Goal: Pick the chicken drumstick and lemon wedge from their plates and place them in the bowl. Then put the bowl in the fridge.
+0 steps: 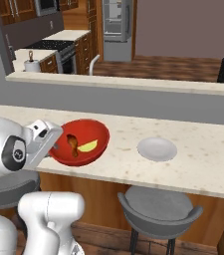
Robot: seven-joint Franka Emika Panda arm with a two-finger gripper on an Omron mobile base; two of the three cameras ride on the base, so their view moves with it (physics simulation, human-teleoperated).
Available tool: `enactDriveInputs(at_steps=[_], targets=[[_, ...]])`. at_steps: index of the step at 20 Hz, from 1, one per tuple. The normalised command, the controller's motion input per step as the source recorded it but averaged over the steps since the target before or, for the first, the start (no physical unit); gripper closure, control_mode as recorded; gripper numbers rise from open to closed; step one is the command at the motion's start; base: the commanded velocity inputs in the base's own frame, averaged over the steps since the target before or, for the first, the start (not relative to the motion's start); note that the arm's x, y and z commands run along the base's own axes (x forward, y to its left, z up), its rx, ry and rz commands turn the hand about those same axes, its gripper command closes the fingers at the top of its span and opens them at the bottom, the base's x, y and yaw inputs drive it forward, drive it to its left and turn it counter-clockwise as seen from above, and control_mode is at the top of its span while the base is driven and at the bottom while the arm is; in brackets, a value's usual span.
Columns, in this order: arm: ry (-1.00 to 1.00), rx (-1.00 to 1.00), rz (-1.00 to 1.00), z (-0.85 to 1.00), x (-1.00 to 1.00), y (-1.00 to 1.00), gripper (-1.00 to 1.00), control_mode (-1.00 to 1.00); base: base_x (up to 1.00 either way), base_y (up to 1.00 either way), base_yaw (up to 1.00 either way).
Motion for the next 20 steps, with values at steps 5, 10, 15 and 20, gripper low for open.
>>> enactDriveInputs(at_steps=[5, 10, 15, 20], targets=[[-0.01, -0.03, 0.00, 0.03, 0.19, 0.13, 1.00, -1.00, 0.00, 0.00, 0.00], [0.02, 0.00, 0.00, 0.00, 0.03, 0.03, 1.00, -1.00, 0.00, 0.00, 0.00], [0.00, 0.00, 0.00, 0.00, 0.00, 0.00, 1.00, -1.00, 0.00, 0.00, 0.00], [0.00, 0.00, 0.00, 0.00, 0.00, 0.00, 1.00, -1.00, 0.00, 0.00, 0.00]])
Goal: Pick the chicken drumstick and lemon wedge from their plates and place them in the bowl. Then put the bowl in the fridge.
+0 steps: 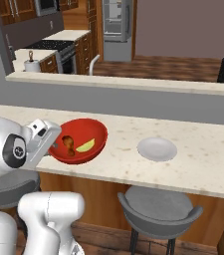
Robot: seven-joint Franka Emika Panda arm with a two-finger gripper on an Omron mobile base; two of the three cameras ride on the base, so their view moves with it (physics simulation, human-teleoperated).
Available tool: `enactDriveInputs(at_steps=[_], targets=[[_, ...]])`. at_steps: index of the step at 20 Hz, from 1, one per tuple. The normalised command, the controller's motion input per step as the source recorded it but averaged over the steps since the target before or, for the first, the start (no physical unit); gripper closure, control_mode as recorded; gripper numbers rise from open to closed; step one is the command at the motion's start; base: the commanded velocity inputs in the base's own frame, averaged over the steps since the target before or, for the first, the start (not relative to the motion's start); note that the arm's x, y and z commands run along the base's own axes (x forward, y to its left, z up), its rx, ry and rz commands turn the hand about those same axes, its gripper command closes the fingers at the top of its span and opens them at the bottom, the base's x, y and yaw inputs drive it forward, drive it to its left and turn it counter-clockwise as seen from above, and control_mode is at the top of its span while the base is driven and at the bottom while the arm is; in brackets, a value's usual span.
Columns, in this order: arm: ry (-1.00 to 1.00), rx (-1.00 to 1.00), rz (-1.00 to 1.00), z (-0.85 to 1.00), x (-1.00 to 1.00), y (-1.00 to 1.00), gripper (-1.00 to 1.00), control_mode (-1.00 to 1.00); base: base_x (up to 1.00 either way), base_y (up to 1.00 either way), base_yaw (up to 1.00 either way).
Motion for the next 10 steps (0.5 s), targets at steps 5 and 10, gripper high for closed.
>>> enactDriveInputs(at_steps=[5, 10], targets=[[0.00, 0.00, 0.00, 0.00, 0.00, 0.00, 1.00, -1.00, 0.00, 0.00, 0.00], [0.00, 0.00, 0.00, 0.00, 0.00, 0.00, 1.00, 1.00, 0.00, 0.00, 0.00]])
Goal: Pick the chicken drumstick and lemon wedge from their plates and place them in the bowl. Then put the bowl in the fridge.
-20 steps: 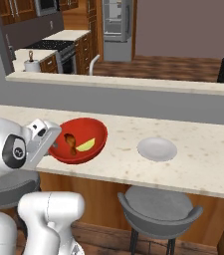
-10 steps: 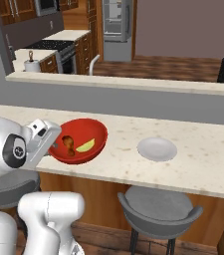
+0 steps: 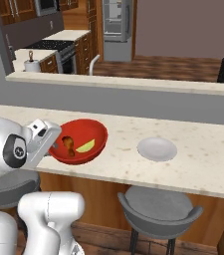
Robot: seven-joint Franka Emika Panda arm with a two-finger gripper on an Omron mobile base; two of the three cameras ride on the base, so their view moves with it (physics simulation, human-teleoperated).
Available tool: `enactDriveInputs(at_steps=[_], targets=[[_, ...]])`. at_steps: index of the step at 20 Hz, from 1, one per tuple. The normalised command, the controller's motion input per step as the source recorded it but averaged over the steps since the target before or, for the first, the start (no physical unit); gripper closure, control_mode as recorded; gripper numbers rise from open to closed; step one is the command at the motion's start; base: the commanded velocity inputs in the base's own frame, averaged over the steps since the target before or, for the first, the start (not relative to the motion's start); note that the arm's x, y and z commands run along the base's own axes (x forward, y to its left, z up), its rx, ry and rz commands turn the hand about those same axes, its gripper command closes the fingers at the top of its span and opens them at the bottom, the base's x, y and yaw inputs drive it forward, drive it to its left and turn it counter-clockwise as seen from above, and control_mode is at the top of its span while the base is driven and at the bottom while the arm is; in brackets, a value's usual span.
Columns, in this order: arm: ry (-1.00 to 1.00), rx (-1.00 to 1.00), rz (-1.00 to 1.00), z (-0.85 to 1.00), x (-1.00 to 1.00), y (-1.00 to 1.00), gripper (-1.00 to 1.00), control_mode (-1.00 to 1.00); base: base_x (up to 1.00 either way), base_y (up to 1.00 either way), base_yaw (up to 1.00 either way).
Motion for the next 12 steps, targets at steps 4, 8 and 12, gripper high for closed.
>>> enactDriveInputs(at_steps=[4, 8, 12], targets=[[0.00, 0.00, 0.00, 0.00, 0.00, 0.00, 1.00, 1.00, 0.00, 0.00, 0.00], [0.00, 0.00, 0.00, 0.00, 0.00, 0.00, 1.00, 1.00, -0.08, -0.09, 0.00], [0.00, 0.00, 0.00, 0.00, 0.00, 0.00, 1.00, 1.00, -0.07, -0.60, -0.04]])
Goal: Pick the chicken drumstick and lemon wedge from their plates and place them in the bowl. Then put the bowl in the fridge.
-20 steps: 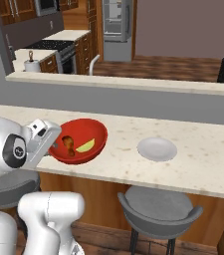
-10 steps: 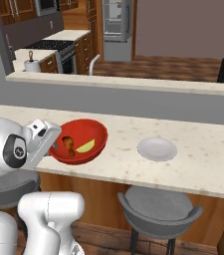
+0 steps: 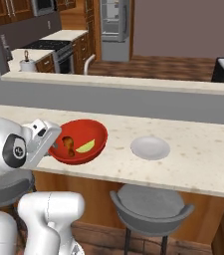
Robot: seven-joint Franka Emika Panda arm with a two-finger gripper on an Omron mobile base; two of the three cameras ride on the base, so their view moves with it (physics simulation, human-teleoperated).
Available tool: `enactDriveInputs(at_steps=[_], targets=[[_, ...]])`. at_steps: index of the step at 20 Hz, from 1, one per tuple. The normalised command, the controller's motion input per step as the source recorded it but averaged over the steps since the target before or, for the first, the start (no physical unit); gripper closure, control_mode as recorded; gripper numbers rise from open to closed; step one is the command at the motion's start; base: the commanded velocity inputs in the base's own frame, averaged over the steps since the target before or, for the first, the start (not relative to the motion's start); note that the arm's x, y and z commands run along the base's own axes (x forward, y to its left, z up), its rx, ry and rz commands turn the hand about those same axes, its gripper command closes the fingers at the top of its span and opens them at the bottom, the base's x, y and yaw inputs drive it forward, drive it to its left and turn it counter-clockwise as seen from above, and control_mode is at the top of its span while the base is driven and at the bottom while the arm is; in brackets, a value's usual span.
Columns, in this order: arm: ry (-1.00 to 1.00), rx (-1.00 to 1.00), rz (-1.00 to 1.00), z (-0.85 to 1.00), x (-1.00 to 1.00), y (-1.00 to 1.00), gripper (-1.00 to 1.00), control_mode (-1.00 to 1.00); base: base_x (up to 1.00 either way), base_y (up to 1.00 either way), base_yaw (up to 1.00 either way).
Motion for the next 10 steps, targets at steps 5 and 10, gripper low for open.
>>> enactDriveInputs(at_steps=[5, 10], targets=[[0.00, 0.00, 0.00, 0.00, 0.00, 0.00, 1.00, 1.00, -0.02, -0.76, -0.01], [0.00, 0.00, 0.00, 0.00, 0.00, 0.00, 1.00, 1.00, 0.00, -0.85, 0.00]])
